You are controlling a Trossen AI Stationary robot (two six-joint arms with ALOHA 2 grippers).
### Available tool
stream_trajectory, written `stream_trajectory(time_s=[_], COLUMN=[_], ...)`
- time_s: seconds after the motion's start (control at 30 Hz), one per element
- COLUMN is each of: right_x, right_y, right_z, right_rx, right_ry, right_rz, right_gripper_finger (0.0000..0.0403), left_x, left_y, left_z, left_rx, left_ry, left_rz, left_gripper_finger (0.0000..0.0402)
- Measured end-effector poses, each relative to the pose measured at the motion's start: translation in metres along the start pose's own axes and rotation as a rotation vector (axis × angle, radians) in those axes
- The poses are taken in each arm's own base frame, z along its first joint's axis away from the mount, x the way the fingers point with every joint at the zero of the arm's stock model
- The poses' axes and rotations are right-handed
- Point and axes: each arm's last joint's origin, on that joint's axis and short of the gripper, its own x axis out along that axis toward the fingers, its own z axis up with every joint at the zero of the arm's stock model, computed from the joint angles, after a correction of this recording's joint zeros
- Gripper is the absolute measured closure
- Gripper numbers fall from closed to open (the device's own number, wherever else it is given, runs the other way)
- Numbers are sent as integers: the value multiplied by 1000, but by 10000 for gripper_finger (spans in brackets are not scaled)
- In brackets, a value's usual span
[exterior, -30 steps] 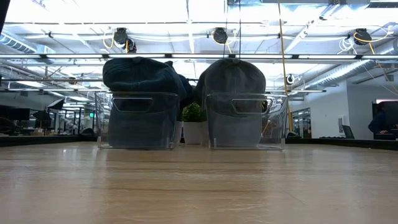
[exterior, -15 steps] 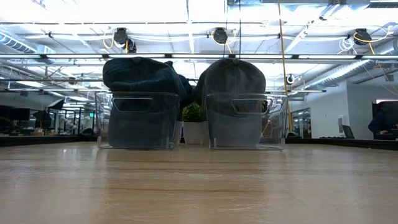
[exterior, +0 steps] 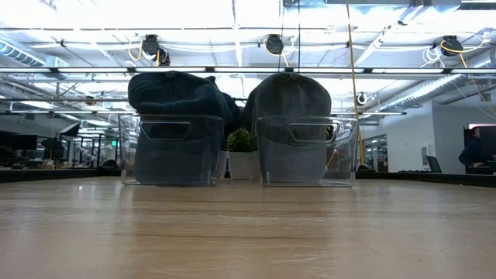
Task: Pick & Place hat
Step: Put the gray cap into the right transparent bin
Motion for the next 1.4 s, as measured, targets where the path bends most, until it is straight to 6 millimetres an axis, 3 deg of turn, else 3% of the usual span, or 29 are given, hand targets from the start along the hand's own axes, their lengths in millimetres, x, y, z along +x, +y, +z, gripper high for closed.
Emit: stream_trajectory(time_s=[0.3, 0.6, 0.87, 1.1, 1.4], right_x=[2, -3, -3, -1, 22], right_y=[22, 32, 31, 31, 25], right_z=[3, 4, -3, -3, -10], right_rx=[-261, -373, -410, -521, -593], right_ry=[122, 128, 210, 238, 330], right_rz=[-162, -133, -164, -189, -228], right_gripper_finger=[374, 374, 374, 374, 374], left_x=[-12, -14, -14, -14, -14], left_y=[-5, -6, -6, -6, -6], left_z=[-1, -1, -1, -1, -1], left_rx=[10, 9, 7, 8, 10], left_ry=[-24, -28, -31, -31, -32], left_rz=[-1, 3, 17, 17, 17], left_gripper_finger=[146, 141, 155, 145, 133])
